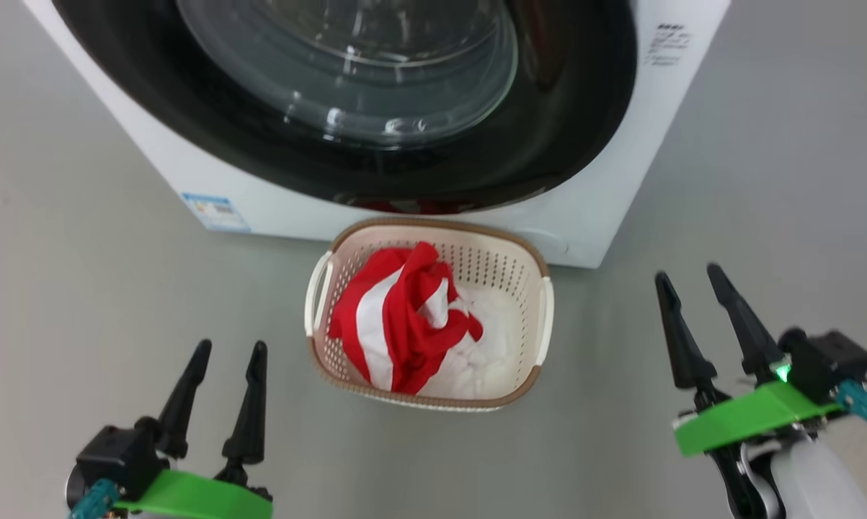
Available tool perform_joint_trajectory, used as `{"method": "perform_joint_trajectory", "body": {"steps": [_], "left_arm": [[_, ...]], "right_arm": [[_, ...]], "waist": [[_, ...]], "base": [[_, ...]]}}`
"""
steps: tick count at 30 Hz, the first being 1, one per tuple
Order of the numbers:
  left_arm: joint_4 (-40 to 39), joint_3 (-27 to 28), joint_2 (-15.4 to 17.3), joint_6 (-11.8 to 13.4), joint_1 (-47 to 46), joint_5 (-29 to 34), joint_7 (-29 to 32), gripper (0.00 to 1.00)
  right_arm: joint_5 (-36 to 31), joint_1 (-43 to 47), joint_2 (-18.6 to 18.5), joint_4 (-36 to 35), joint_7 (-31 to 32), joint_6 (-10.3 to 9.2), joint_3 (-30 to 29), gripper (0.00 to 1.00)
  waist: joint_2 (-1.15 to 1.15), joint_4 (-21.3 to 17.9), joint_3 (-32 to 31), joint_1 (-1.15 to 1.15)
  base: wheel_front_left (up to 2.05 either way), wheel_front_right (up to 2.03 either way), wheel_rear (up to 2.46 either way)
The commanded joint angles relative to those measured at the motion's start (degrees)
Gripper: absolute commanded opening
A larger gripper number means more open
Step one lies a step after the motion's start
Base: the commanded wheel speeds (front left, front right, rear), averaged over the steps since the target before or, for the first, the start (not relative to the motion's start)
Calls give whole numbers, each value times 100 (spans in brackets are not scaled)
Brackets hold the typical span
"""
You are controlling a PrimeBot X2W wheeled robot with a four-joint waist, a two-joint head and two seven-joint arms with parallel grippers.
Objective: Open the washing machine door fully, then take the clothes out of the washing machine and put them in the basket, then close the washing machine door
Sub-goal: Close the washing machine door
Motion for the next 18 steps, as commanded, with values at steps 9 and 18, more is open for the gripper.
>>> {"method": "perform_joint_trajectory", "body": {"steps": [9,18], "left_arm": [[-204,322,237,-32,334,121,-28,100],[-239,396,303,-32,600,248,-28,100]], "right_arm": [[33,718,-36,-269,-31,-5,-166,100],[28,1222,-49,-337,-31,-5,-340,100]], "waist": [[0,-382,-594,0],[0,-580,-842,0]], "base": [[0,0,0],[0,0,0]]}}
